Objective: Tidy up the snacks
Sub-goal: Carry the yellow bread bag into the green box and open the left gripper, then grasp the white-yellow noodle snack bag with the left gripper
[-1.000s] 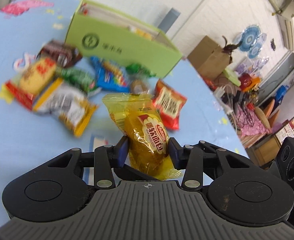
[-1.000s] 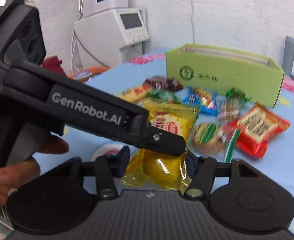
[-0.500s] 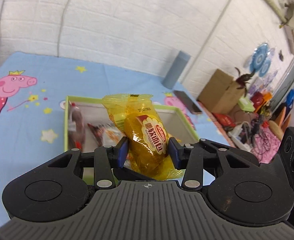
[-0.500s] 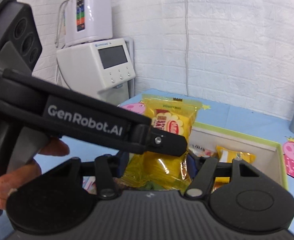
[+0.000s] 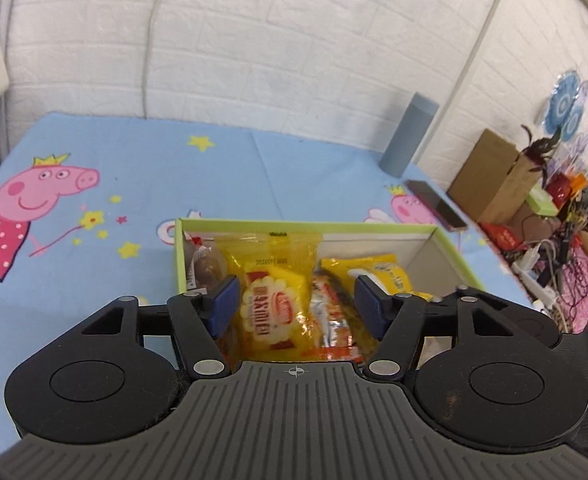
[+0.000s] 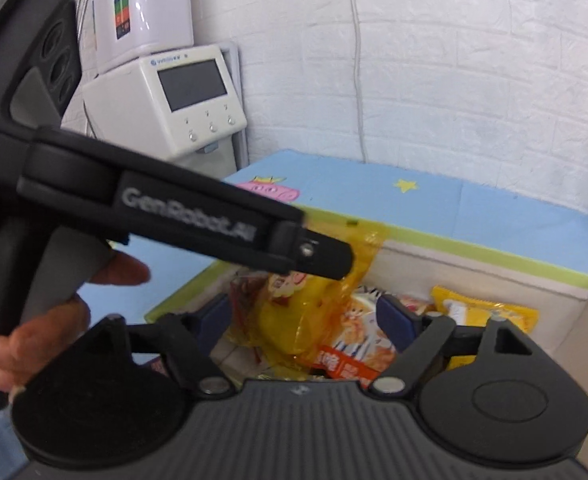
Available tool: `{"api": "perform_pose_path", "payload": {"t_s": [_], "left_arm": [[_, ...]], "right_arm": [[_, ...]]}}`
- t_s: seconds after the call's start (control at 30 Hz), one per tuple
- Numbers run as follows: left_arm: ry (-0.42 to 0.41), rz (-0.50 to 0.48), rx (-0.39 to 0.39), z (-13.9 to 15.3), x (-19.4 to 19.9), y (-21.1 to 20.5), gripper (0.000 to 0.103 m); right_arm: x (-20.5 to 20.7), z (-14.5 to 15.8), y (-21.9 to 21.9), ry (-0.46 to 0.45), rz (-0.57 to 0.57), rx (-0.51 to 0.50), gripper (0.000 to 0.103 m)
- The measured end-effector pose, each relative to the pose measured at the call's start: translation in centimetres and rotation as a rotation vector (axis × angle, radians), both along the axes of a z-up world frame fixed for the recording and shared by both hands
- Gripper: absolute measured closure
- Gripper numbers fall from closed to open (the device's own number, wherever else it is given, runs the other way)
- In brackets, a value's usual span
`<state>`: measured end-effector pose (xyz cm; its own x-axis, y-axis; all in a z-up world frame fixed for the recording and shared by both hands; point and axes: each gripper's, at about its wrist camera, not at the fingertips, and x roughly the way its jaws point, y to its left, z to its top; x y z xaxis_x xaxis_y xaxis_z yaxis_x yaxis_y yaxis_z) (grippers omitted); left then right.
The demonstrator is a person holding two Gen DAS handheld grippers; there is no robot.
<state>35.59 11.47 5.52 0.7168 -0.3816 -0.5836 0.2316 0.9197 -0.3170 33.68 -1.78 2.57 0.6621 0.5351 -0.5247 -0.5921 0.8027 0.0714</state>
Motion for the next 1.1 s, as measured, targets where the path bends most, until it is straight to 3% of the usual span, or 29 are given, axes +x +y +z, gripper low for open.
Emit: {"api": "perform_pose_path", "payload": {"t_s": [0.03, 0.17, 0.27, 0.5, 0.67, 0.83, 0.87, 0.9, 1.1], "left_arm": [[-0.019, 0.001, 0.002, 0.7, -1.0, 0.0, 0.049], [-0.087, -0.011, 0.006, 2.6, -6.2, -0.1, 0.04], [-0.102, -0.028, 0.007, 2.4, -10.3, 0.1, 0.036], [-0.001, 0.031, 0.003, -2.7, -20.2, 2.6, 0.037], [0.105, 0.084, -0.107, -6.0, -24.5, 4.1, 0.038], [0.188, 0.082, -0.161, -8.3, -23.0, 4.6, 0.05], [0.2, 0.084, -0.153, -8.6, -22.6, 4.5, 0.055], [0.211, 0.064, -0.155, -8.9, -22.3, 4.4, 0.069], [0.203, 0.008, -0.158, -9.4, -23.8, 3.5, 0.077]], "right_arm": [[-0.8, 0.6, -0.7, -0.02, -0.009, 0.008, 0.01], [-5.7, 2.0, -2.5, -0.068, 0.003, 0.027, 0.009], [-10.1, 1.4, -3.1, -0.047, 0.035, 0.044, 0.009], [-19.3, -3.2, -2.2, 0.09, 0.132, 0.058, 0.009], [-20.2, -4.6, -0.1, 0.095, 0.148, 0.012, 0.009], [-18.5, -5.7, 2.4, 0.104, 0.175, -0.052, 0.008], [-18.4, -6.0, 2.7, 0.113, 0.175, -0.066, 0.009], [-18.4, -6.2, 3.0, 0.122, 0.181, -0.078, 0.009], [-21.8, -6.0, 2.6, 0.137, 0.208, -0.038, 0.008]]}}
